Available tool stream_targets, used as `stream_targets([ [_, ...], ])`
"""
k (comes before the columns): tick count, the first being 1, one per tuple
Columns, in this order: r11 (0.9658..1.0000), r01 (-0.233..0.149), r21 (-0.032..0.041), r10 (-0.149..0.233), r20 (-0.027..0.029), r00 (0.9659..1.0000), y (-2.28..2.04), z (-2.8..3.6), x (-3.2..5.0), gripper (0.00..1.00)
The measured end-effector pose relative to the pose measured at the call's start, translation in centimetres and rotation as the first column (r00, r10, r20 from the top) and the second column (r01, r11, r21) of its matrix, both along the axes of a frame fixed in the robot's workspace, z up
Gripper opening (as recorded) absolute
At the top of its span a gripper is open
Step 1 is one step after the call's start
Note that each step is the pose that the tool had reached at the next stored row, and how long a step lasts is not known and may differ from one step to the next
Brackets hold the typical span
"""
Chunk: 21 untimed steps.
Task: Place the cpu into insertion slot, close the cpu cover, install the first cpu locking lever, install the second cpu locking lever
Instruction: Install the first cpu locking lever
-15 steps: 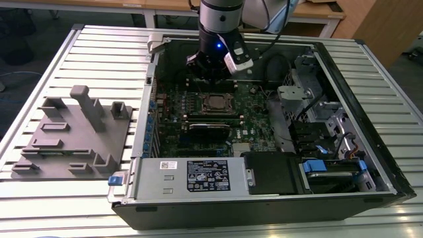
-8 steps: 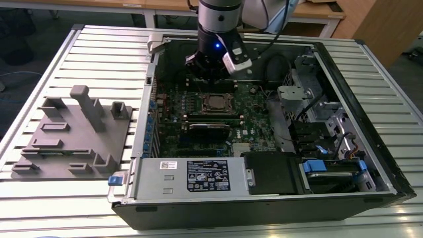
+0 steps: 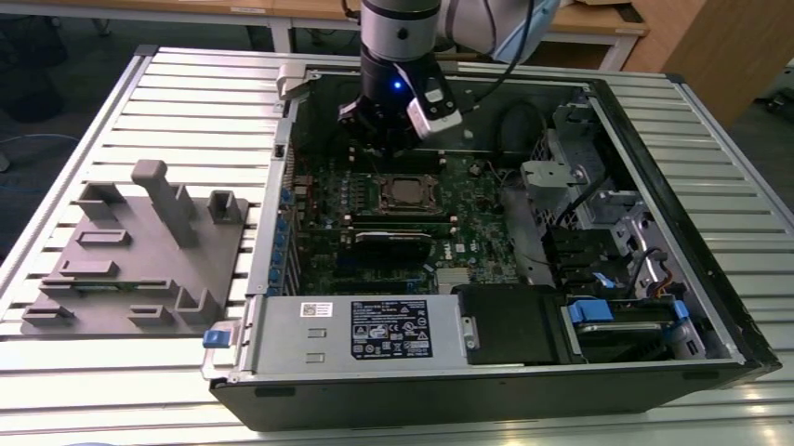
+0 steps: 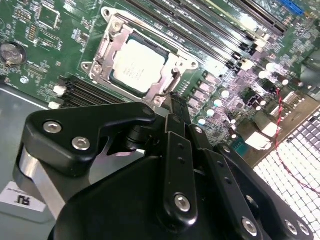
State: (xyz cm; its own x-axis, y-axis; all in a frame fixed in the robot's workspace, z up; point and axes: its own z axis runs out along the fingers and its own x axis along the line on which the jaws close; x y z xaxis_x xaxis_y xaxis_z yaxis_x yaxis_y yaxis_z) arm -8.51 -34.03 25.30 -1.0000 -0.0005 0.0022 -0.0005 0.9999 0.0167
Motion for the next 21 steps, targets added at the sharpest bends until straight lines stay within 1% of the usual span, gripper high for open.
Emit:
stream_targets([
  [12,1.0,0.0,0.0001,0.0,0.0052,1.0,0.0,-0.02,-1.94,0.11],
  [13,1.0,0.0,0.0,0.0,0.0063,1.0,0.0,-0.01,-2.35,0.11],
  [21,1.0,0.0,0.0001,0.0,0.0077,1.0,0.0,-0.02,-2.95,0.11],
])
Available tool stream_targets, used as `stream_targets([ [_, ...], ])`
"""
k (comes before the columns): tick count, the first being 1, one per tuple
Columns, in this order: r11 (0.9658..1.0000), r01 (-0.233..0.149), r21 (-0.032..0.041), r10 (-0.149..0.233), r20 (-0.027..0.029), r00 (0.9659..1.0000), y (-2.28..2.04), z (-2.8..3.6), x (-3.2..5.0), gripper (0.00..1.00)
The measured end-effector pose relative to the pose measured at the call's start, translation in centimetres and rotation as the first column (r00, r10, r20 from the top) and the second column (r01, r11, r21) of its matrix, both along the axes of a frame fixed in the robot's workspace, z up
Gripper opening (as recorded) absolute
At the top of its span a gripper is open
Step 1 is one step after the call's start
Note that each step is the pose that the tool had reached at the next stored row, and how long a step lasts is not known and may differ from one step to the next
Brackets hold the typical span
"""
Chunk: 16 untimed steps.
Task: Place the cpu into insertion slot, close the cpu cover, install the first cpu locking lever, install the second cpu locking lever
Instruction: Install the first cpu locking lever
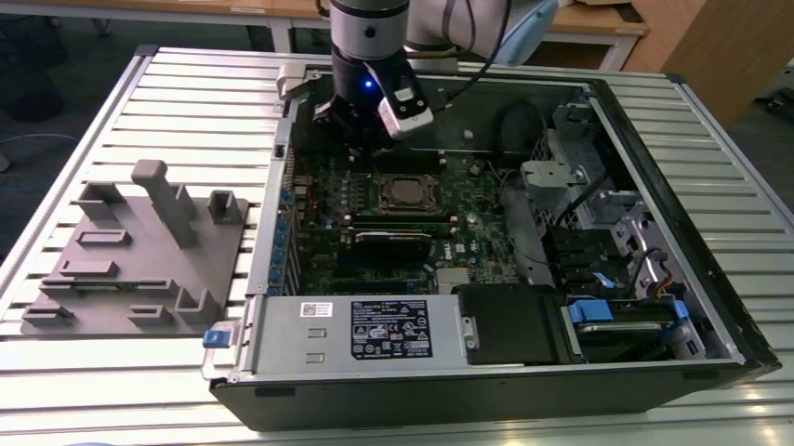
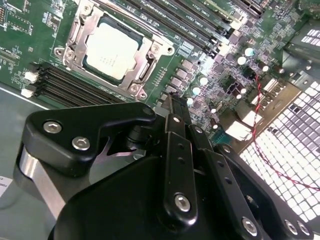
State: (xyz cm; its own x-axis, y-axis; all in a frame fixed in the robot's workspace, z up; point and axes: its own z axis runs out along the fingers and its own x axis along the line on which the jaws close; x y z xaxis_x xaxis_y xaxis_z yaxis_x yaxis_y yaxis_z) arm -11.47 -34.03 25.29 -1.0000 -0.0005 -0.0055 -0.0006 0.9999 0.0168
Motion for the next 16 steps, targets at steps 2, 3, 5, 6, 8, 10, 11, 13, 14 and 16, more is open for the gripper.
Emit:
stream_targets([
  [2,1.0,0.0,0.0,0.0,0.0002,1.0,0.0,0.0,-0.13,0.11],
  [3,1.0,0.0,0.0,0.0,0.0004,1.0,0.0,0.0,-0.19,0.11],
  [5,1.0,0.0,0.0017,0.0,0.001,1.0,-0.01,0.01,-0.31,0.11],
  [6,1.0,0.0,0.0082,0.0,0.0015,1.0,-0.02,0.0,-0.34,0.11],
  [8,0.9997,0.0,0.0248,0.0,0.002,1.0,-0.04,0.0,-0.42,0.11],
  [10,0.999,0.0,0.0437,0.0,0.0024,1.0,-0.07,0.0,-0.49,0.11],
  [11,0.9989,0.0,0.0475,0.0,0.0025,1.0,-0.07,0.0,-0.53,0.11],
  [13,0.9988,0.0,0.049,0.0,0.0026,1.0,-0.07,0.0,-0.62,0.11],
  [14,0.9987,0.0,0.05,0.0,0.0027,1.0,-0.07,0.0,-0.7,0.11],
  [16,0.9983,0.0,0.0588,0.0,0.0026,1.0,-0.07,0.0,-0.86,0.11],
])
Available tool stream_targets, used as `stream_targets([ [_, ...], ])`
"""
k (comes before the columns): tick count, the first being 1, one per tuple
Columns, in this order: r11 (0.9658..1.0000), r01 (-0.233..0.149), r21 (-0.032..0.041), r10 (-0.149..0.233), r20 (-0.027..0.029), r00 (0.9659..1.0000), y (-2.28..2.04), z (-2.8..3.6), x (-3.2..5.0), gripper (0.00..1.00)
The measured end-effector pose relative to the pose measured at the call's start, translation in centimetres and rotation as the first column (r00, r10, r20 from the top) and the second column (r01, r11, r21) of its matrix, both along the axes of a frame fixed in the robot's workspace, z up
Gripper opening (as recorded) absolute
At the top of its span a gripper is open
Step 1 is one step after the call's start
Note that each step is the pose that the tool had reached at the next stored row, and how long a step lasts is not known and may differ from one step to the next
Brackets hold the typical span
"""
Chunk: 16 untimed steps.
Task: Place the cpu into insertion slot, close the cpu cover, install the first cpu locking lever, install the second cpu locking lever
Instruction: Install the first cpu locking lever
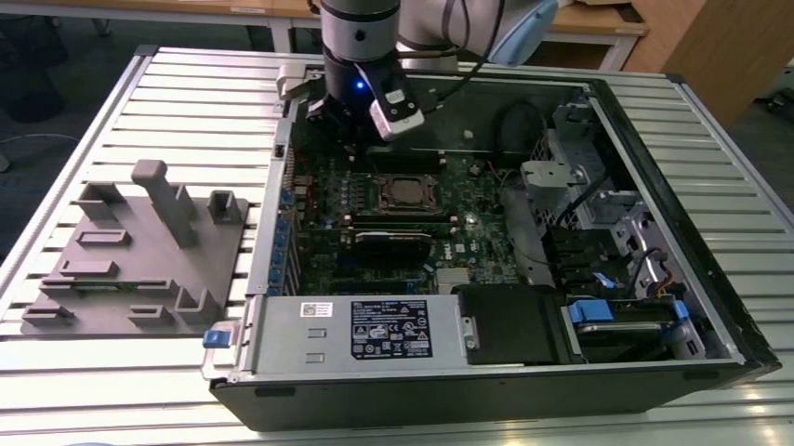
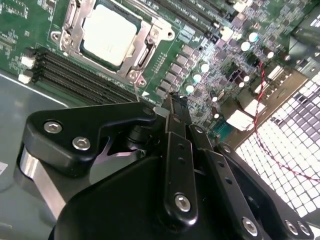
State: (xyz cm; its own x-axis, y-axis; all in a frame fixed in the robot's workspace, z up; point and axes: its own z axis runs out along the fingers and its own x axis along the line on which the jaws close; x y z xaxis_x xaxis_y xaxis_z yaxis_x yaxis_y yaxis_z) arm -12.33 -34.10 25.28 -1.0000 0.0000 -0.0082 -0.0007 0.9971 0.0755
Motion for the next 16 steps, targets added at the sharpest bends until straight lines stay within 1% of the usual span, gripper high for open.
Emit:
stream_targets([
  [3,0.9996,0.0,0.0288,0.0,-0.0001,1.0,0.0,0.0,-0.18,0.11],
  [4,0.9992,0.0,0.0397,0.0,-0.0001,1.0,0.0,0.0,-0.23,0.11],
  [8,0.9969,0.0,0.0788,0.0,-0.0001,1.0,0.0,0.0,-0.35,0.11],
  [9,0.9962,0.0,0.087,0.0,0.0,1.0,0.0,0.0,-0.38,0.11],
  [12,0.9943,0.0,0.1064,0.0,0.0,1.0,-0.01,0.0,-0.45,0.11],
  [13,0.9941,0.0,0.1087,0.0,0.0,1.0,-0.01,0.0,-0.47,0.11],
  [16,0.9939,0.0,0.1101,0.0,0.0,1.0,-0.01,-0.01,-0.6,0.11],
])
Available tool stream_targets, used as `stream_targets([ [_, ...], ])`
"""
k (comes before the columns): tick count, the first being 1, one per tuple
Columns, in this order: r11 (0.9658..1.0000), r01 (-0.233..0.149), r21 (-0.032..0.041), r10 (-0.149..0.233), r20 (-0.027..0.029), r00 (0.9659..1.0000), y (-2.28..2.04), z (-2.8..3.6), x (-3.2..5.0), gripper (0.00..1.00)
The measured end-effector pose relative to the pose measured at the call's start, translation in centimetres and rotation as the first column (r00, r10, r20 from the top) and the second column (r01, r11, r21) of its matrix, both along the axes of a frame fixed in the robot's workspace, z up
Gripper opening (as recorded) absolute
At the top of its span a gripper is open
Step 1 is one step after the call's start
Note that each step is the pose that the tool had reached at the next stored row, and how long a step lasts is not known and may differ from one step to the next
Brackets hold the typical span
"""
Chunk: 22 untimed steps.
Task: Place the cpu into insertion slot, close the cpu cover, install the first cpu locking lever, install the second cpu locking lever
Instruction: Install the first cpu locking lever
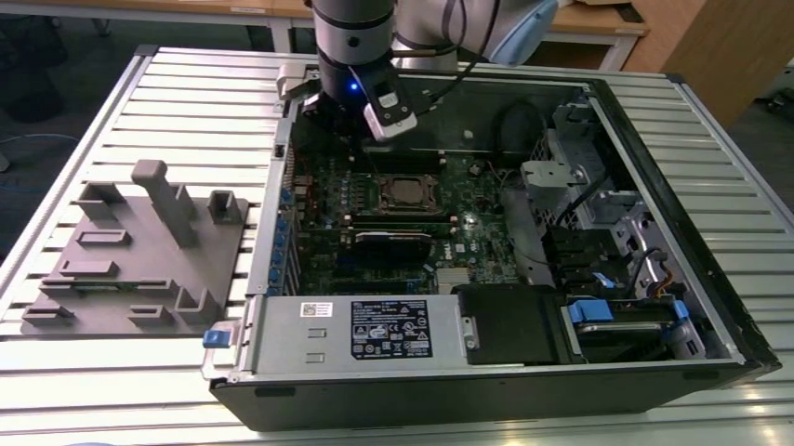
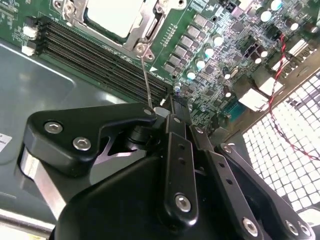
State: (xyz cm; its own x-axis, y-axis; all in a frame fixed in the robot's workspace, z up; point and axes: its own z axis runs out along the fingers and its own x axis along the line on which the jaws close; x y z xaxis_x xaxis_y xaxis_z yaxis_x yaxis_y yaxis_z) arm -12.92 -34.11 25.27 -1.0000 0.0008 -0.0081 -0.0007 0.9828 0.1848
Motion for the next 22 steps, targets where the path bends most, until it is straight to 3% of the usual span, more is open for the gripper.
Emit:
stream_targets([
  [2,1.0,0.0,0.0039,0.0,0.0,1.0,0.0,-0.01,-0.11,0.11],
  [3,0.9999,0.0,0.0137,0.0,0.0,1.0,0.0,-0.01,-0.14,0.11],
  [4,0.9995,0.0,0.03,0.0,0.0,1.0,0.0,-0.02,-0.16,0.11],
  [5,0.9992,0.0,0.0408,0.0,0.0,1.0,-0.01,-0.01,-0.17,0.11],
  [6,0.9989,0.0,0.0464,0.0,0.0,1.0,-0.01,-0.01,-0.17,0.11],
  [9,0.9987,0.0,0.0509,0.0,0.0,1.0,0.0,-0.01,-0.17,0.11],
  [12,0.9981,0.0,0.0621,0.0,0.0001,1.0,-0.01,-0.02,-0.17,0.11],
  [22,0.998,0.0,0.0633,0.0,0.0,1.0,-0.01,-0.02,1.06,0.11],
])
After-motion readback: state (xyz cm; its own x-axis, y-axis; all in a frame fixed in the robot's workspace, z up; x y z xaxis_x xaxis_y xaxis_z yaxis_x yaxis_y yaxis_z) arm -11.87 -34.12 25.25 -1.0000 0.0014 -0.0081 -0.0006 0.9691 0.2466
